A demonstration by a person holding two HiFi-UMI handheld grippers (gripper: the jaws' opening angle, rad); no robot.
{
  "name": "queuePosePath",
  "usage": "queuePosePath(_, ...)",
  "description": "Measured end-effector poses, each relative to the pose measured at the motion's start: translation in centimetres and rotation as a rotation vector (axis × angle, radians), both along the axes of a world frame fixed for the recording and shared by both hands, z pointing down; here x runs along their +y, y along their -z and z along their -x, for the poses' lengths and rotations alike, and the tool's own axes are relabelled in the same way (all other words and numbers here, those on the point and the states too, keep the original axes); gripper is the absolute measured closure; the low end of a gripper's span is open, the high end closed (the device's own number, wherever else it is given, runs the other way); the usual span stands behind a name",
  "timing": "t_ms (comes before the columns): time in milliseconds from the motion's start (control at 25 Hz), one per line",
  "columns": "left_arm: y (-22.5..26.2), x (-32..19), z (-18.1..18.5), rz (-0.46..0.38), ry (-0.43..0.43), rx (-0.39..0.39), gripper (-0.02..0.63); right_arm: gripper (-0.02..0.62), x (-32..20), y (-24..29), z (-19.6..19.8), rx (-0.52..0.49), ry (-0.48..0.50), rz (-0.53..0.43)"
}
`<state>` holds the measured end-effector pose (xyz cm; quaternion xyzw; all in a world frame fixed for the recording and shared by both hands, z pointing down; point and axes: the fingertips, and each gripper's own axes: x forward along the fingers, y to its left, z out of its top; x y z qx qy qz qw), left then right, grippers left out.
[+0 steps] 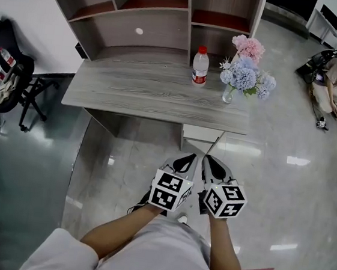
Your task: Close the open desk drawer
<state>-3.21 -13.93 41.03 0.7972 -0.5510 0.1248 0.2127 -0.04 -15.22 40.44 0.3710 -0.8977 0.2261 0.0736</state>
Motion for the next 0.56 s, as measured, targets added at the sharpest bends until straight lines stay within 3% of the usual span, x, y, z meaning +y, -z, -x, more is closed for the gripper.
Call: queuePosePath(560, 0.41, 0.36, 0.4, -0.001, 0.006, -0.005, 0.603, 0.594, 0.54, -0.15, 0.88, -0.005, 0.017, 0.009)
